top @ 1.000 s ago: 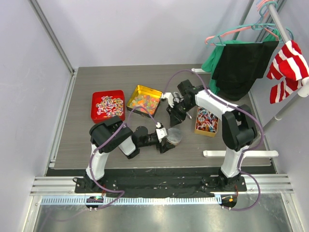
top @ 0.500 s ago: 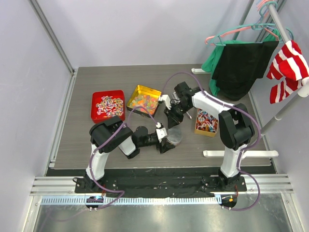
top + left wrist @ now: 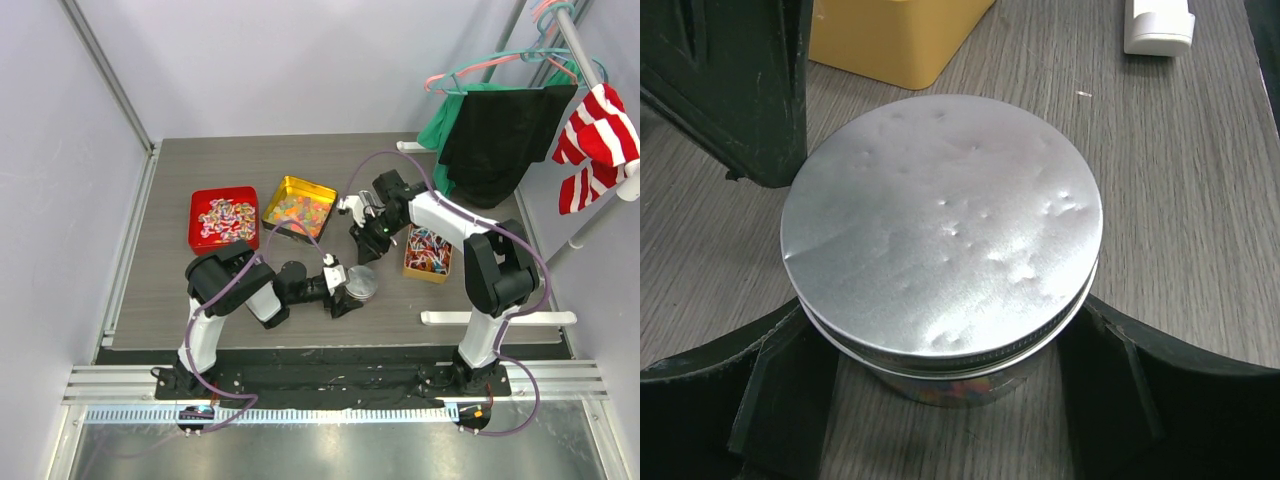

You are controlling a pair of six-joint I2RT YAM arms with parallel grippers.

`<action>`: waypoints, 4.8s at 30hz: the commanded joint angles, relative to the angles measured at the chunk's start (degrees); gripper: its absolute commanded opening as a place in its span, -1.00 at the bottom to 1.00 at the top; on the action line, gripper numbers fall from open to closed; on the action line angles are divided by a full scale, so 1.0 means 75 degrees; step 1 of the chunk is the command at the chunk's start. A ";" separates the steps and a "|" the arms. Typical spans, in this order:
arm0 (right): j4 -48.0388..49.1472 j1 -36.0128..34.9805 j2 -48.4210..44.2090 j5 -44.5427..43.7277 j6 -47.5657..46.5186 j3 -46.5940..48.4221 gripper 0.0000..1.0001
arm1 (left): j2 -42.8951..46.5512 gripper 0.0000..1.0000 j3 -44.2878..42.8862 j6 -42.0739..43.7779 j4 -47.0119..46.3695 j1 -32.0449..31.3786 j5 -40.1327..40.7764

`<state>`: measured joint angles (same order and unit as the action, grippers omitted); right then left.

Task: Pack the candies
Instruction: Screw the bottle lid onto the packing bottle, then reset both arms

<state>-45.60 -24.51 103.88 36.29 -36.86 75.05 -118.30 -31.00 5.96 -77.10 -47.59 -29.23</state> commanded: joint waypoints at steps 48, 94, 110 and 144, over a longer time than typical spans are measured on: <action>-0.0283 0.0198 -0.0326 0.0223 -0.0007 -0.1006 -0.66 | -0.0082 -0.99 -0.0085 0.0073 -0.1544 0.0111 0.0488; 0.0174 0.0760 -0.2377 -0.1288 0.0228 -0.1827 0.22 | 0.0738 -0.87 0.1087 0.0659 -0.1532 0.0158 0.1401; 0.0584 0.1065 -0.4310 -0.1979 0.0356 -0.1205 0.99 | 0.1826 1.00 0.1590 0.0541 -0.0256 0.0158 0.1344; 0.3538 0.1054 -0.7428 -0.3911 0.3050 -0.0668 0.99 | 0.7617 1.00 -0.6102 0.2008 1.4157 0.3422 0.3091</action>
<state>-26.98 -16.43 49.78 14.09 -19.00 62.76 -63.05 -66.89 26.17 10.22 -29.65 -2.37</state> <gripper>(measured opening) 0.996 0.996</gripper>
